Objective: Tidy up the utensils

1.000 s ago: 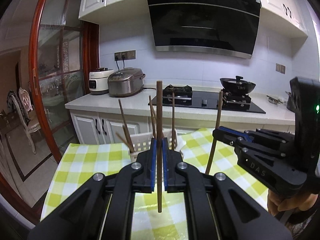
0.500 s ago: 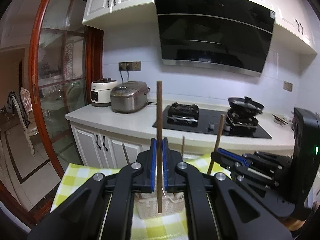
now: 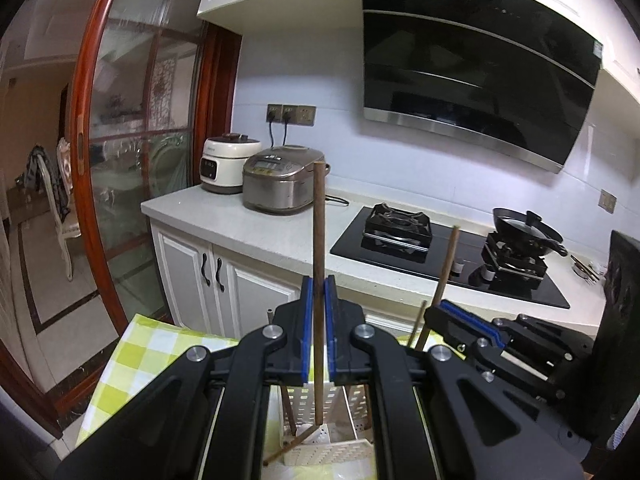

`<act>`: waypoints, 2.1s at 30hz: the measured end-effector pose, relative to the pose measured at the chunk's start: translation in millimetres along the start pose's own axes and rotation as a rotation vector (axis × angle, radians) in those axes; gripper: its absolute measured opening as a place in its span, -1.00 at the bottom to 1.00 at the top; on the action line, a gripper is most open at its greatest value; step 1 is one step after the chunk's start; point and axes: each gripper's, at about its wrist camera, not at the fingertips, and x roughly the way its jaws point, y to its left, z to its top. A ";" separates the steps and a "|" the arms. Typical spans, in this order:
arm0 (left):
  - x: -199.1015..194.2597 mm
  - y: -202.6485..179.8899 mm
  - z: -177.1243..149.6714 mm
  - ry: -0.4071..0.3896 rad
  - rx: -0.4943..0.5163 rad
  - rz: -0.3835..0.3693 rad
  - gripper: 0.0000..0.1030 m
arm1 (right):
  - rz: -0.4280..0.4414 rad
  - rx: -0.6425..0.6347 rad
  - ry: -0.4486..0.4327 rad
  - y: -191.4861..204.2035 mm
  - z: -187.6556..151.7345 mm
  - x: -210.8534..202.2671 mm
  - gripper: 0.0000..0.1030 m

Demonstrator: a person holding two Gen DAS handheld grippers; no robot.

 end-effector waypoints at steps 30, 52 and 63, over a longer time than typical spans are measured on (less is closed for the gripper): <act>-10.7 28.2 -32.5 -0.037 -0.001 0.134 0.36 | -0.006 0.012 0.091 -21.5 -32.0 9.7 -0.65; -177.6 30.1 -143.0 -0.213 0.051 0.129 0.91 | -0.073 0.145 -0.032 32.3 -119.6 -137.7 0.47; -155.9 26.0 -183.1 -0.124 0.067 0.070 0.91 | -0.136 0.050 0.027 54.9 -143.3 -139.3 0.61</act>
